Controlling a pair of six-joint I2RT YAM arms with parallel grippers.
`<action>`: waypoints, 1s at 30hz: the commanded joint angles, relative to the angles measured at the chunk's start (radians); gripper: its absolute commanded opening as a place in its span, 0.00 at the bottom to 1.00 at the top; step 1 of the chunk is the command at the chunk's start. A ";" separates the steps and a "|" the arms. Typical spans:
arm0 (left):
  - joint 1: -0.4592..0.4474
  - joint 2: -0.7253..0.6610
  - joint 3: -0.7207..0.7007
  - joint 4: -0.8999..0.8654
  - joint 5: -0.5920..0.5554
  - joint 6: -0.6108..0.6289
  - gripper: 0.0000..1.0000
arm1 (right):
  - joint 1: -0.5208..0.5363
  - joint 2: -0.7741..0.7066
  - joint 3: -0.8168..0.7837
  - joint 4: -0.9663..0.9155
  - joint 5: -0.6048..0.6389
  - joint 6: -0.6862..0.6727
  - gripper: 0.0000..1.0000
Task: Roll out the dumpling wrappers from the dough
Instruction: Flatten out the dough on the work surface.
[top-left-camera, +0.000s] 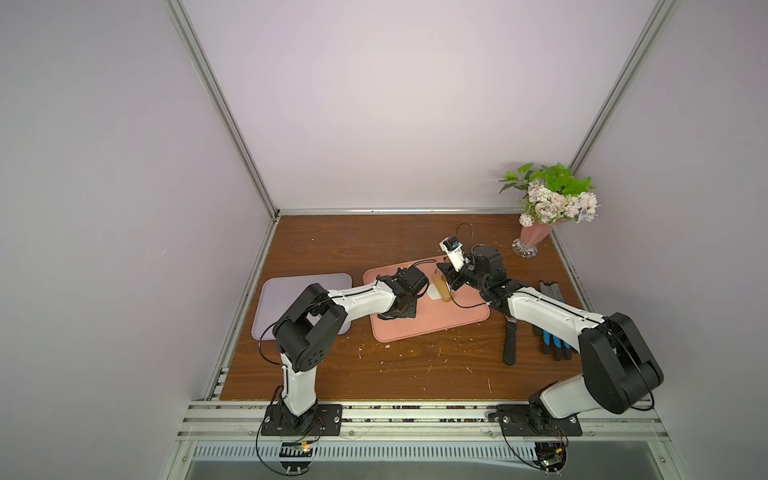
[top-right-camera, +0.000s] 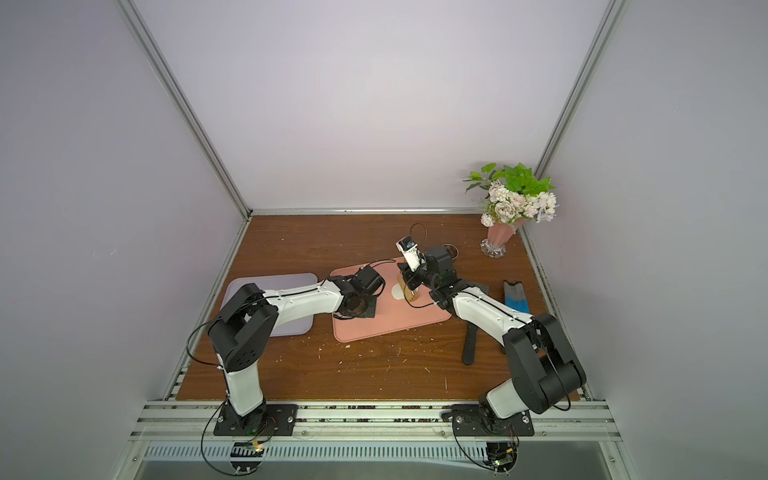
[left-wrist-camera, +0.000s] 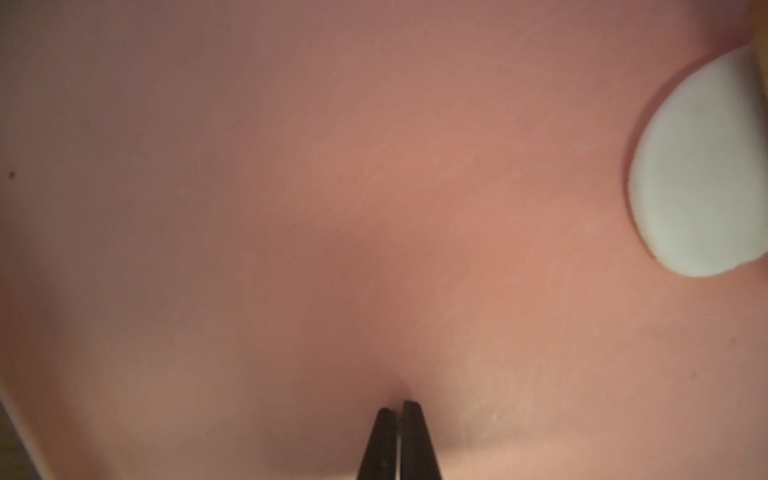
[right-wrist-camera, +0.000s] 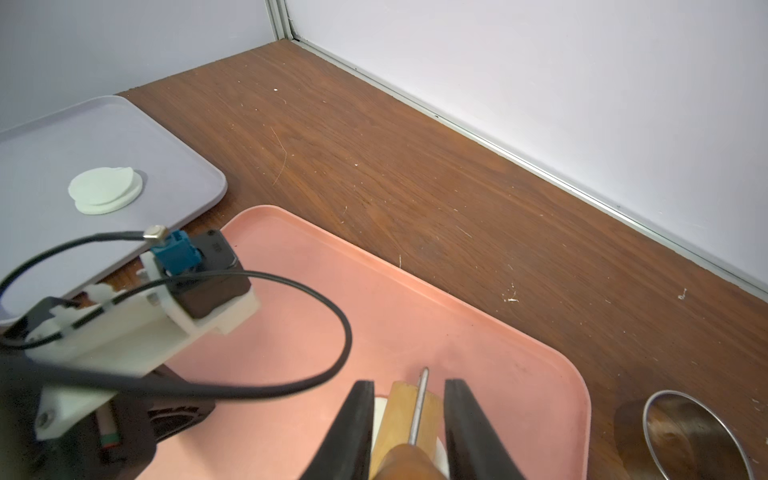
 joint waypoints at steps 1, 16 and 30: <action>0.014 0.066 -0.048 -0.093 0.016 0.000 0.00 | 0.032 0.118 -0.040 -0.238 -0.093 0.067 0.00; 0.014 0.063 -0.048 -0.095 0.014 -0.001 0.00 | 0.056 0.152 -0.106 -0.109 -0.176 0.173 0.00; 0.018 0.045 -0.064 -0.094 0.009 -0.001 0.00 | -0.013 0.080 -0.102 -0.168 0.176 0.248 0.00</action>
